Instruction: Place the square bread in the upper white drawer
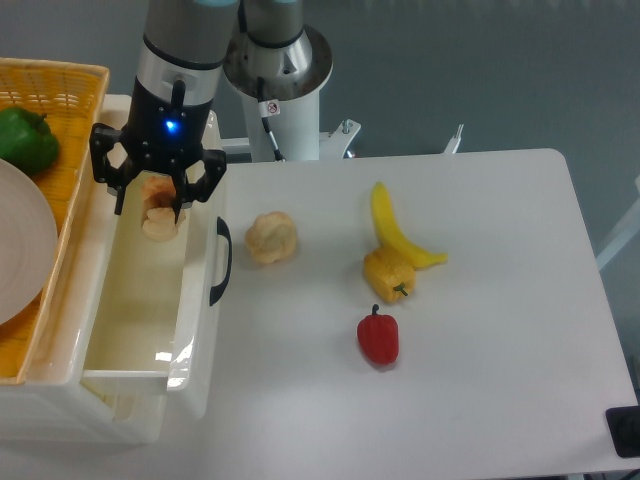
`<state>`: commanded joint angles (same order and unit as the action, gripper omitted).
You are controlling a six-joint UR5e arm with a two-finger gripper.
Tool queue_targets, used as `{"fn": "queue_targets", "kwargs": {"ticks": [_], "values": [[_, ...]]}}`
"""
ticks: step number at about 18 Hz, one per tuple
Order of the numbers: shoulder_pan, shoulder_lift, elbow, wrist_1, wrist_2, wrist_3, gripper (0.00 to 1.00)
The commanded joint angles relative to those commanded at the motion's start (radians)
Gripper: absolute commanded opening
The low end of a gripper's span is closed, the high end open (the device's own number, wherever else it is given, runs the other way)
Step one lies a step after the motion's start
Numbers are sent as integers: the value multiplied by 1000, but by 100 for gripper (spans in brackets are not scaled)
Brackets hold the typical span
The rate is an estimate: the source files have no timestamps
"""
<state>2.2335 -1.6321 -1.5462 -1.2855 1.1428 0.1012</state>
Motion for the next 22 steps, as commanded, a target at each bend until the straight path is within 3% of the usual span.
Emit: {"fn": "queue_targets", "kwargs": {"ticks": [22], "values": [[23,3,-5,28,51,17,65]]}}
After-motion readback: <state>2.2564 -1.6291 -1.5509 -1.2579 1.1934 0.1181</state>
